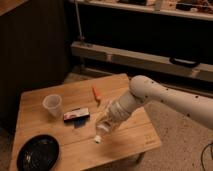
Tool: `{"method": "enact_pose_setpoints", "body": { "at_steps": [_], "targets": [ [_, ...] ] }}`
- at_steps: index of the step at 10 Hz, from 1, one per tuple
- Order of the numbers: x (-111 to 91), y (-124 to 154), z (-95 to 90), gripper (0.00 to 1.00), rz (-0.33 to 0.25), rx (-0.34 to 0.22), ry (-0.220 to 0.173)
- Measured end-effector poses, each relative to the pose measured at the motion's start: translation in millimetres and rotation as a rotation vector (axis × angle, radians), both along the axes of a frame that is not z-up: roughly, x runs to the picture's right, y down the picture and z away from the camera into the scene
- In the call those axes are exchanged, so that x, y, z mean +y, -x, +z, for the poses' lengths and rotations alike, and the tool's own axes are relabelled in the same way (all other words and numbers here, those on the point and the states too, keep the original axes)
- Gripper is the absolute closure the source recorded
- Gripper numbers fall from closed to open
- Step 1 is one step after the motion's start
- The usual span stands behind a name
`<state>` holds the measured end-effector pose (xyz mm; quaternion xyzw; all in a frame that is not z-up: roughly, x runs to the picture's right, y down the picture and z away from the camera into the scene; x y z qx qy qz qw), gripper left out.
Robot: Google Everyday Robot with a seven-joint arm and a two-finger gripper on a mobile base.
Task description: Stand the bottle upright
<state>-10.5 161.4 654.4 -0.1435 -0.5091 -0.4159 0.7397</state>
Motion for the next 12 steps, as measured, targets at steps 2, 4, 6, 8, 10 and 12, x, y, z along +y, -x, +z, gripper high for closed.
{"method": "enact_pose_setpoints", "body": {
  "at_steps": [2,4,6,8,10,12],
  "targets": [
    [0.1,-0.2,0.0,1.0,0.0,0.0,0.0],
    [0.0,-0.2,0.0,1.0,0.0,0.0,0.0],
    [0.4,-0.5,0.0,1.0,0.001,0.001,0.0],
    [-2.2,-4.9,-2.0,1.0,0.048,0.017,-0.022],
    [-5.4,-21.0,-11.8,1.0,0.234,0.023,-0.126],
    [-5.9,-33.3,-16.1,1.0,0.452,-0.045,-0.203]
  ]
}}
